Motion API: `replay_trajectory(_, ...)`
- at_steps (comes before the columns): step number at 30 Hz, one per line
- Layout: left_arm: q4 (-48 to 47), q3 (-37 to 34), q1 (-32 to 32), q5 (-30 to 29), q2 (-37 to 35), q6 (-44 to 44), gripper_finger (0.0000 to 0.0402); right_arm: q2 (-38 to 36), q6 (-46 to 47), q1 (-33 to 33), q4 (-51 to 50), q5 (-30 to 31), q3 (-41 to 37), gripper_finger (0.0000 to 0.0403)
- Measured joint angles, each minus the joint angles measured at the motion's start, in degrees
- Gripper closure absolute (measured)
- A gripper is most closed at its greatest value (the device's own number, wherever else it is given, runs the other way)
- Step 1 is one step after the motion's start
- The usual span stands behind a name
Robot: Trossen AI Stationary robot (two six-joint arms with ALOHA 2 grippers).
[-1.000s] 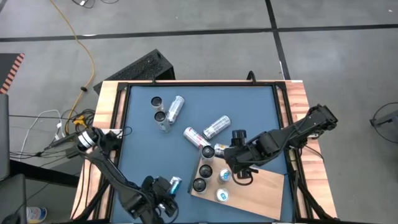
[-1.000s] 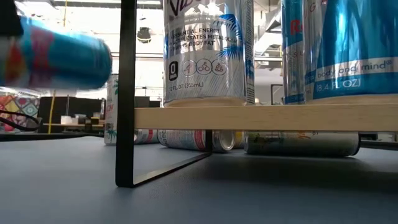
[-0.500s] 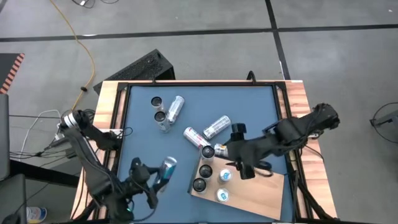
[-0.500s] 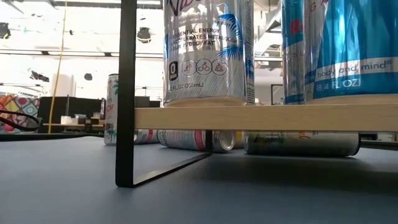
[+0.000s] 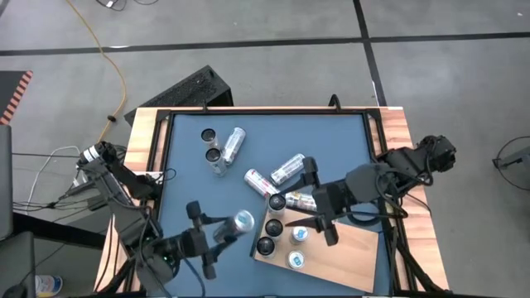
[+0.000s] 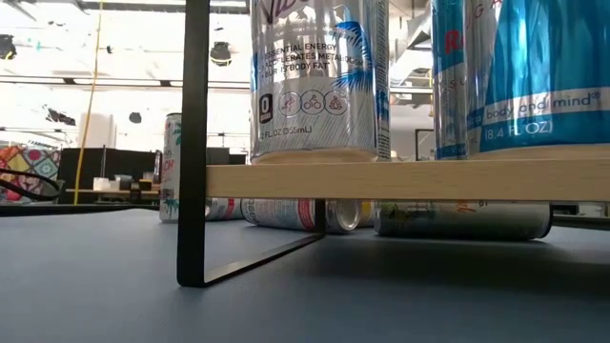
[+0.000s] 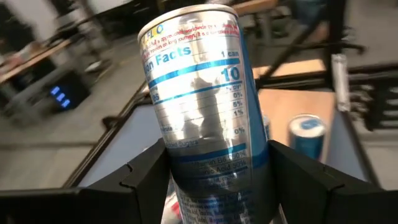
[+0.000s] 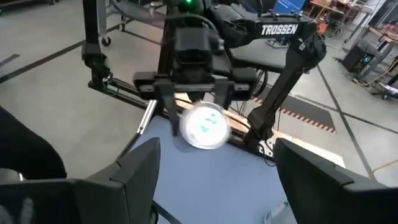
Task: Place canned beverage on shelf
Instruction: Put the blue soda can on the shelf
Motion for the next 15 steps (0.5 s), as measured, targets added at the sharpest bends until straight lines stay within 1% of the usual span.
replay_trajectory(2, 2.89, 0.00, 0.81, 2.29, 0.00, 4.24, 0.0177, 0.81, 0.97, -0.32, -0.67, -0.07, 0.02, 0.0106)
replay_trajectory(6, 5.50, 0.00, 2.90, 4.26, 0.00, 7.77, 0.0175, 3.42, 1.23, -0.46, -0.39, -1.89, -0.07, 0.0106)
replay_trajectory(13, 5.46, 0.00, 6.25, 9.31, 0.00, 8.48, 0.0175, 7.17, 1.65, -0.43, 0.71, -1.82, -0.04, 0.0106)
replay_trajectory(15, 5.39, 0.00, 6.53, 9.63, 0.02, 8.49, 0.0175, 7.48, 1.37, -0.66, 0.58, -1.82, -0.07, 0.0106)
